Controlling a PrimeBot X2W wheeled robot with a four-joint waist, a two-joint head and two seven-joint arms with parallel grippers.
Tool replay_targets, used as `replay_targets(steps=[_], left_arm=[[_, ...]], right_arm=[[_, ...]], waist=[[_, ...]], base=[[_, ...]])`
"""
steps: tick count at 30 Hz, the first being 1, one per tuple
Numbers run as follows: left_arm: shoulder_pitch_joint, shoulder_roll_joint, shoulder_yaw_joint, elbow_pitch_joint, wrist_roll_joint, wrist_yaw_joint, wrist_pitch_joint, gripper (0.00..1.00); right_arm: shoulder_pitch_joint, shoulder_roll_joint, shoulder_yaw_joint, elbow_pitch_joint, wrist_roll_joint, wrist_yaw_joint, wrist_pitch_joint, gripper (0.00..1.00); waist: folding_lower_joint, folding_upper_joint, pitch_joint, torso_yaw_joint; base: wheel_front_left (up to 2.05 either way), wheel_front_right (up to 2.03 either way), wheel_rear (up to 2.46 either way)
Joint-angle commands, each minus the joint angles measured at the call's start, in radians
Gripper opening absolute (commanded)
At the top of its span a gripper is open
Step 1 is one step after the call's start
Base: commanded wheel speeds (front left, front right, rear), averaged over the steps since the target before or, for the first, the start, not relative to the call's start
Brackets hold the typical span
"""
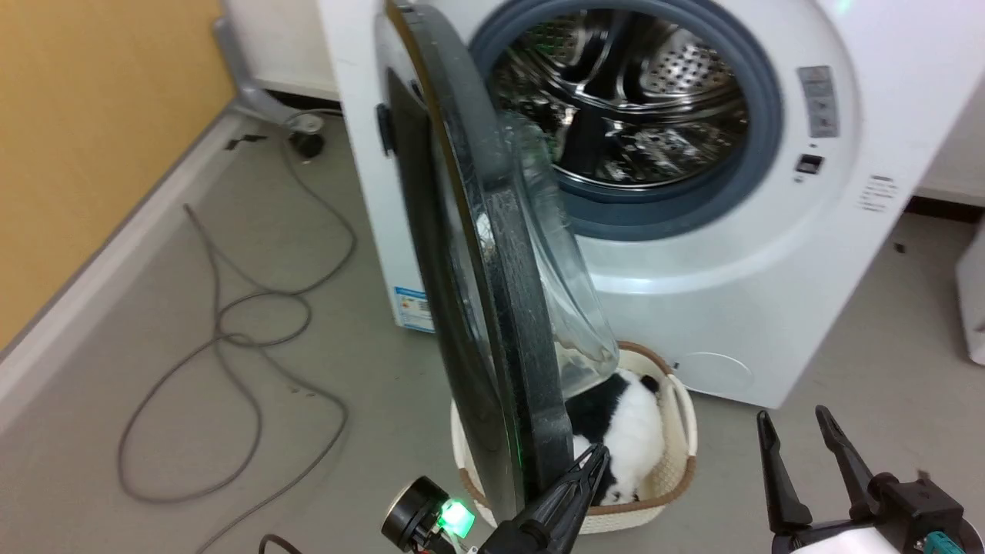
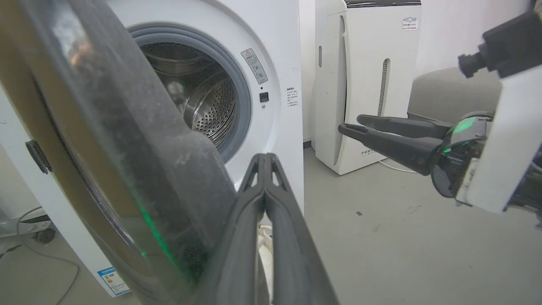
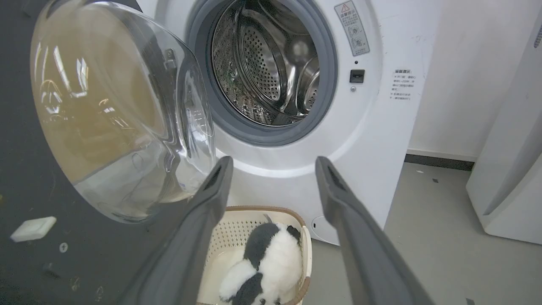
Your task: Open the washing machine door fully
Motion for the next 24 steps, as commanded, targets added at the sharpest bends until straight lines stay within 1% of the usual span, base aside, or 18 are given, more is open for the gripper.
replay_targets(steps=[1, 11, 18, 24], left_arm=[[0.004, 0.012, 0.011, -0.001, 0.002, 0.008, -0.004, 0.00], [0.025, 0.043, 0.019, -0.047, -0.001, 0.028, 0.010, 0.00], [0.082, 0.083, 0.054, -0.109, -0.014, 0.071, 0.033, 0.00], [0.118, 0.122, 0.110, -0.124, -0.033, 0.112, 0.042, 0.00]], right_arm=[[0.009, 0.004, 0.002, 0.002, 0.002, 0.001, -0.004, 1.00], [0.015, 0.004, 0.006, 0.006, 0.011, 0.001, -0.004, 1.00], [0.016, 0.004, 0.010, 0.009, 0.020, 0.001, -0.004, 1.00], [0.014, 0.004, 0.012, 0.009, 0.018, 0.001, -0.004, 1.00]], waist=[[0.0000, 0.0000, -0.002, 0.030], [0.0000, 0.0000, 0.001, 0.141], [0.0000, 0.0000, 0.003, 0.205], [0.0000, 0.0000, 0.005, 0.239]], base=[[0.00, 0.00, 0.00], [0.00, 0.00, 0.00], [0.00, 0.00, 0.00], [0.00, 0.00, 0.00]])
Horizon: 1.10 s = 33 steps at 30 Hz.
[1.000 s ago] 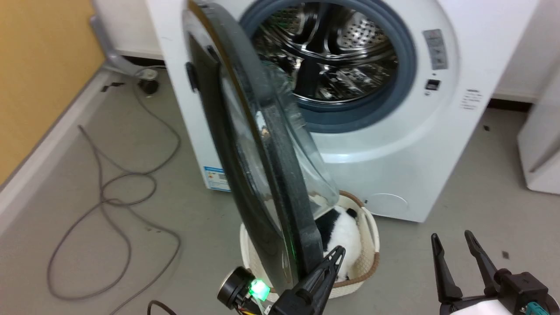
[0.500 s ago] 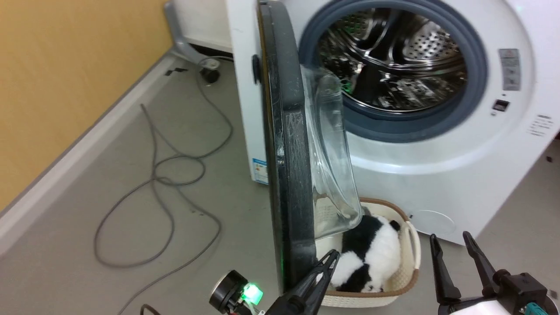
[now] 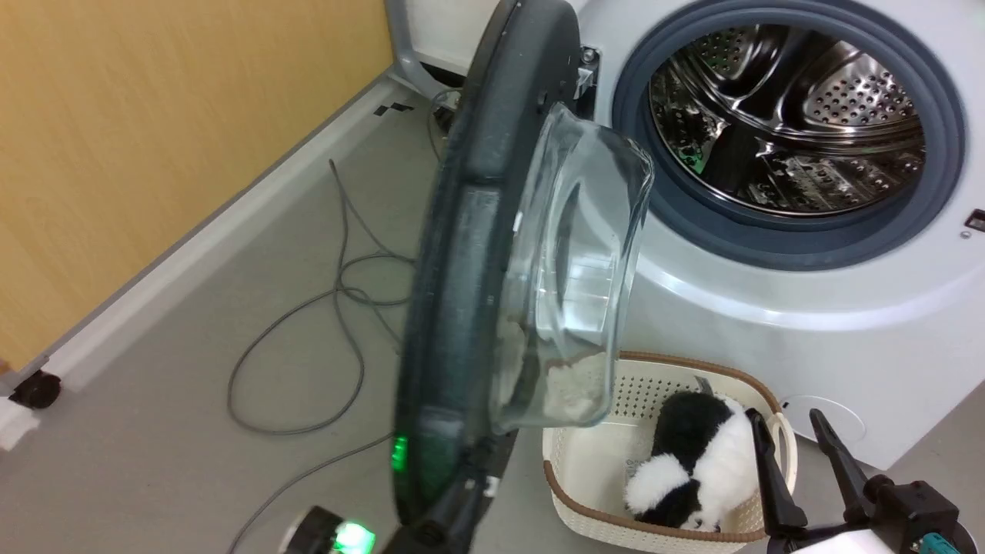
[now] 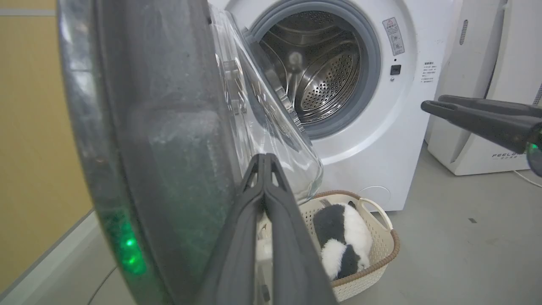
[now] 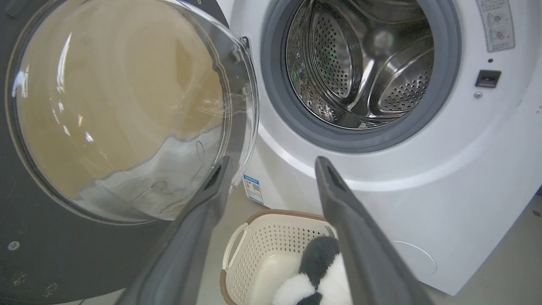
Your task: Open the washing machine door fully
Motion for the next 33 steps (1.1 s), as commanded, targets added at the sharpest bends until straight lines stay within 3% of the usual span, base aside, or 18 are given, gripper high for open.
replay_targets(steps=[1, 13, 17, 33], left_arm=[[0.011, 0.014, 0.024, 0.002, -0.009, 0.015, 0.003, 0.00], [-0.036, 0.089, 0.254, 0.076, -0.108, 0.087, -0.030, 0.00], [-0.071, 0.089, 0.338, 0.123, -0.180, 0.077, -0.039, 0.00], [-0.206, 0.079, 0.588, 0.251, -0.228, 0.052, -0.042, 0.00]], right_arm=[[0.011, 0.004, 0.002, 0.002, -0.002, 0.001, -0.004, 1.00], [0.003, 0.004, 0.007, 0.003, -0.024, 0.001, -0.004, 1.00], [-0.006, 0.004, 0.001, 0.003, -0.036, 0.001, -0.004, 1.00], [-0.047, -0.004, -0.007, -0.002, -0.067, 0.001, -0.004, 1.00]], waist=[[0.0000, 0.0000, 0.002, 0.006], [0.0000, 0.0000, 0.038, -0.012], [0.0000, 0.0000, 0.056, -0.028], [0.0000, 0.0000, 0.134, -0.101]], base=[[0.00, 0.00, 0.00], [0.00, 0.00, 0.00], [0.00, 0.00, 0.00], [0.00, 0.00, 0.00]])
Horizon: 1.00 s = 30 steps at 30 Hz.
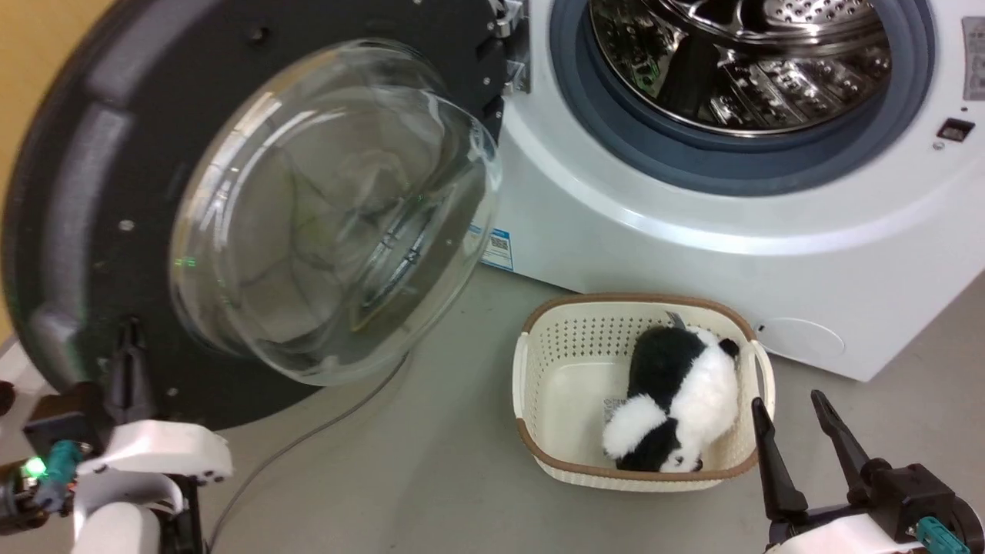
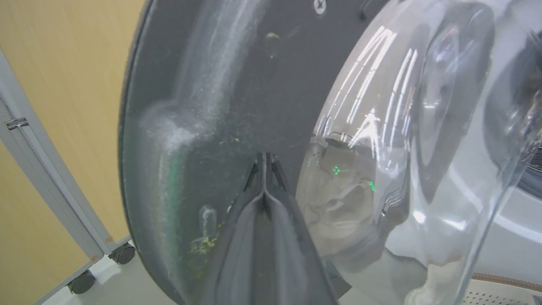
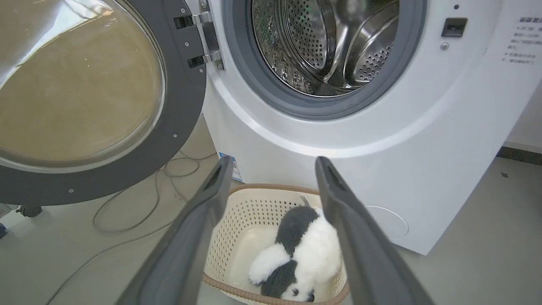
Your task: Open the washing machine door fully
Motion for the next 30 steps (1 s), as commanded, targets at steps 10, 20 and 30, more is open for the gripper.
replay_targets(steps=[10, 20, 30], left_arm=[[-0.093, 0.002, 0.139, 0.127, -0.022, -0.044, -0.005, 0.00], [-0.176, 0.011, 0.235, 0.255, 0.008, -0.101, -0.005, 0.00], [-0.149, 0.002, 0.292, 0.278, 0.074, -0.151, -0.005, 0.00]], right_arm=[[-0.038, -0.017, -0.012, -0.002, -0.007, 0.001, -0.004, 1.00], [-0.045, -0.020, -0.011, -0.003, -0.007, 0.001, -0.004, 1.00], [-0.033, -0.009, -0.013, 0.008, 0.001, 0.001, -0.004, 1.00]], waist=[[-0.0001, -0.0001, 0.040, -0.046], [-0.0001, -0.0001, 0.050, -0.074], [-0.0001, -0.0001, 0.004, -0.103]], base=[[0.00, 0.00, 0.00], [0.00, 0.00, 0.00], [0.00, 0.00, 0.00]])
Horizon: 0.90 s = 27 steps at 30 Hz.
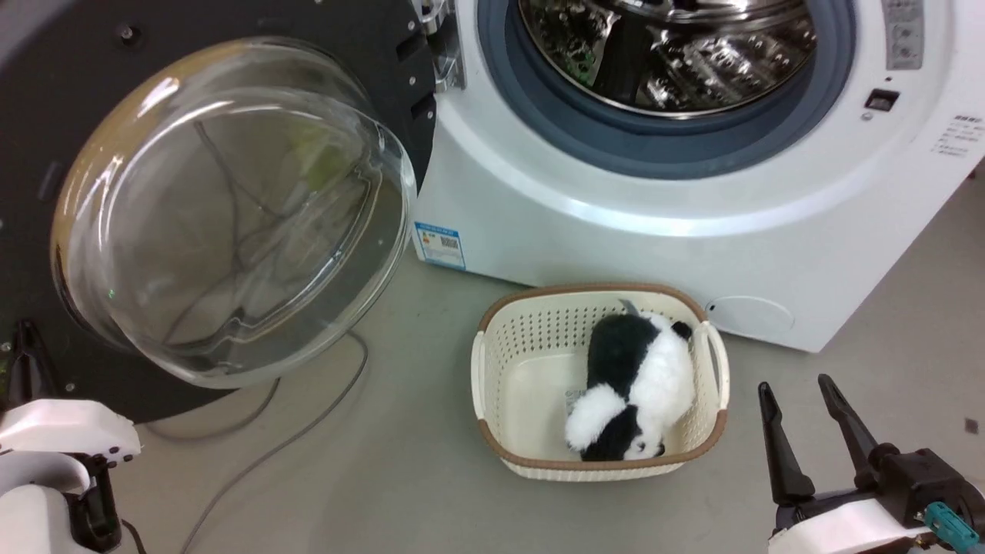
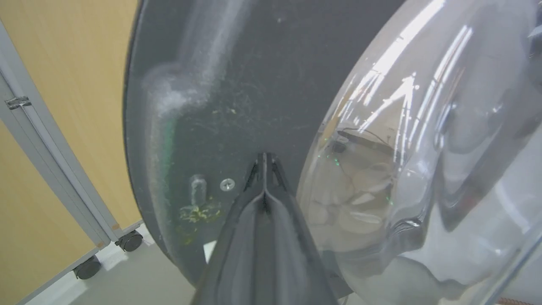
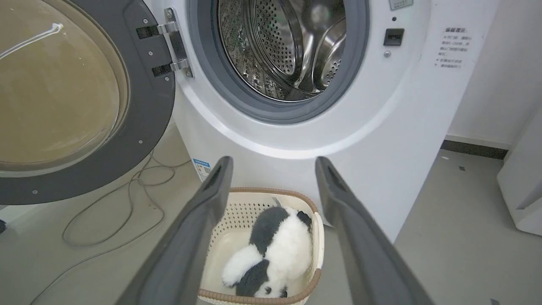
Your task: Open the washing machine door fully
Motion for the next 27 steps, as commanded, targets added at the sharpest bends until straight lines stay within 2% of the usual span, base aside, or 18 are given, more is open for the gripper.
replay_targets(steps=[1, 7, 14, 15, 16, 27], left_arm=[[0.018, 0.000, 0.007, -0.015, 0.011, -0.006, -0.004, 0.00], [0.104, -0.038, -0.014, -0.128, 0.067, -0.044, -0.004, 0.00], [0.203, -0.108, -0.073, -0.260, 0.121, -0.060, -0.004, 0.00], [0.216, -0.120, -0.081, -0.278, 0.121, -0.064, -0.004, 0.37], [0.227, -0.129, -0.083, -0.300, 0.124, -0.062, -0.004, 1.00], [0.328, -0.168, -0.154, -0.423, 0.130, -0.102, -0.004, 1.00]], right_arm=[[0.004, 0.002, -0.003, 0.001, 0.002, 0.001, -0.004, 1.00], [0.026, 0.011, -0.022, -0.001, 0.007, 0.001, -0.004, 1.00], [0.059, 0.014, -0.046, -0.004, 0.007, 0.001, -0.004, 1.00], [0.062, 0.015, -0.046, -0.004, 0.007, 0.001, -0.004, 1.00], [0.064, 0.015, -0.047, -0.004, 0.011, 0.001, -0.004, 1.00], [0.076, 0.015, -0.034, -0.012, 0.026, 0.001, -0.004, 1.00]], waist=[[0.0000, 0.0000, -0.019, -0.010], [0.0000, 0.0000, -0.077, -0.042], [0.0000, 0.0000, -0.136, -0.082], [0.0000, 0.0000, -0.141, -0.090], [0.0000, 0.0000, -0.145, -0.099], [0.0000, 0.0000, -0.154, -0.197]], base=[[0.00, 0.00, 0.00], [0.00, 0.00, 0.00], [0.00, 0.00, 0.00], [0.00, 0.00, 0.00], [0.00, 0.00, 0.00], [0.00, 0.00, 0.00]])
